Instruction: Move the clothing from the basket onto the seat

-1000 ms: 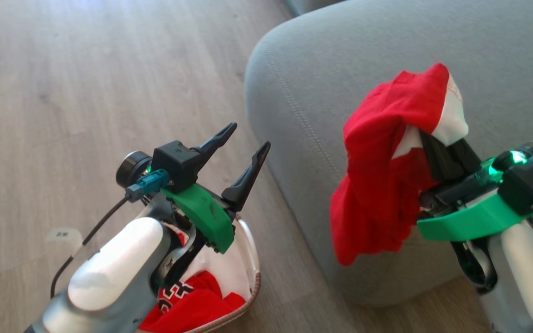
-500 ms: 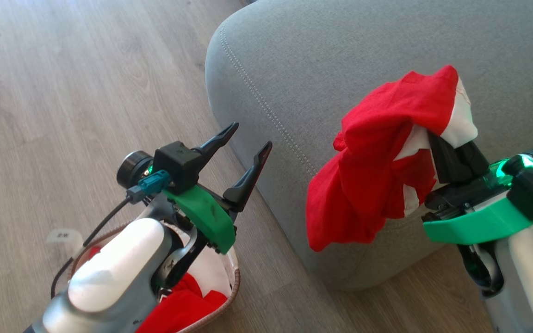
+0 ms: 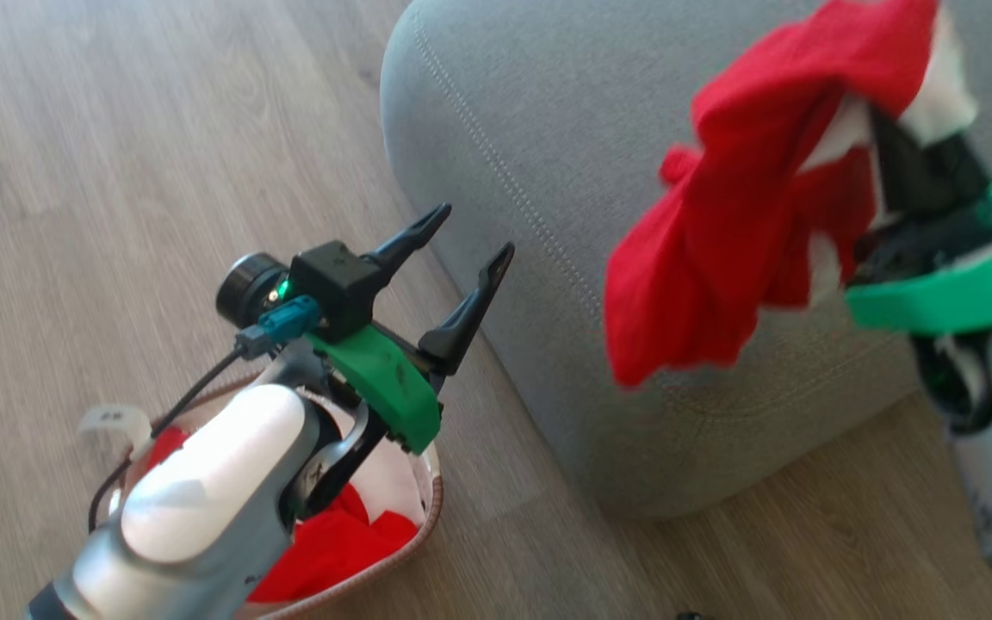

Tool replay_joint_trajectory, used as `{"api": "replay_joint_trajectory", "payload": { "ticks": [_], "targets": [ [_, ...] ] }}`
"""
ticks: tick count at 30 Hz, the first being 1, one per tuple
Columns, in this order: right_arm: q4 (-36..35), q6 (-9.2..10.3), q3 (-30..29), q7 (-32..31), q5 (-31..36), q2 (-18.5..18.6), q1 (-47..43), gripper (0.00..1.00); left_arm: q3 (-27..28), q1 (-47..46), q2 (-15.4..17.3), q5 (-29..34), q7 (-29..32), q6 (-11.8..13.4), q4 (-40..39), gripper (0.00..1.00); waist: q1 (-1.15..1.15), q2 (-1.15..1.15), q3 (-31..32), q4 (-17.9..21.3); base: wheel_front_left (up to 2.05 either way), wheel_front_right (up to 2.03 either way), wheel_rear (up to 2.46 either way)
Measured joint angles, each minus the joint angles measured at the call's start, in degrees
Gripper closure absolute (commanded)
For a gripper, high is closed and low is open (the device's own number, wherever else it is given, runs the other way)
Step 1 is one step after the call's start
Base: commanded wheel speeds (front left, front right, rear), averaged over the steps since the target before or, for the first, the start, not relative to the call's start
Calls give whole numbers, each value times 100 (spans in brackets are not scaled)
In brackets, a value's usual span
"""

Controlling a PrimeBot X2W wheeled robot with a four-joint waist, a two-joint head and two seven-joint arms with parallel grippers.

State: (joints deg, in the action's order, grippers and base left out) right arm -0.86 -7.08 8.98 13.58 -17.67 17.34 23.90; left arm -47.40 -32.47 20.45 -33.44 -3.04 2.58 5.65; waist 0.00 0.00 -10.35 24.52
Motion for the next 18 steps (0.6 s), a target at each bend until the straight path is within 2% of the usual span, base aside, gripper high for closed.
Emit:
{"api": "replay_joint_trajectory", "payload": {
  "ticks": [6,12,18],
  "targets": [
    [549,0,-75,-107,-277,310,940,100,-35,-248,7,58,103,-60,-52,0,0,0,-340,-125,0,0,0],
    [1397,0,-67,-94,-632,801,1928,100,-68,-541,53,160,257,-157,-160,0,0,0,-794,-328,0,0,0],
    [2212,0,-81,-29,-839,1112,2750,100,-171,-909,46,259,375,-257,-204,0,1,0,-1317,-599,0,0,0]
  ]
}}
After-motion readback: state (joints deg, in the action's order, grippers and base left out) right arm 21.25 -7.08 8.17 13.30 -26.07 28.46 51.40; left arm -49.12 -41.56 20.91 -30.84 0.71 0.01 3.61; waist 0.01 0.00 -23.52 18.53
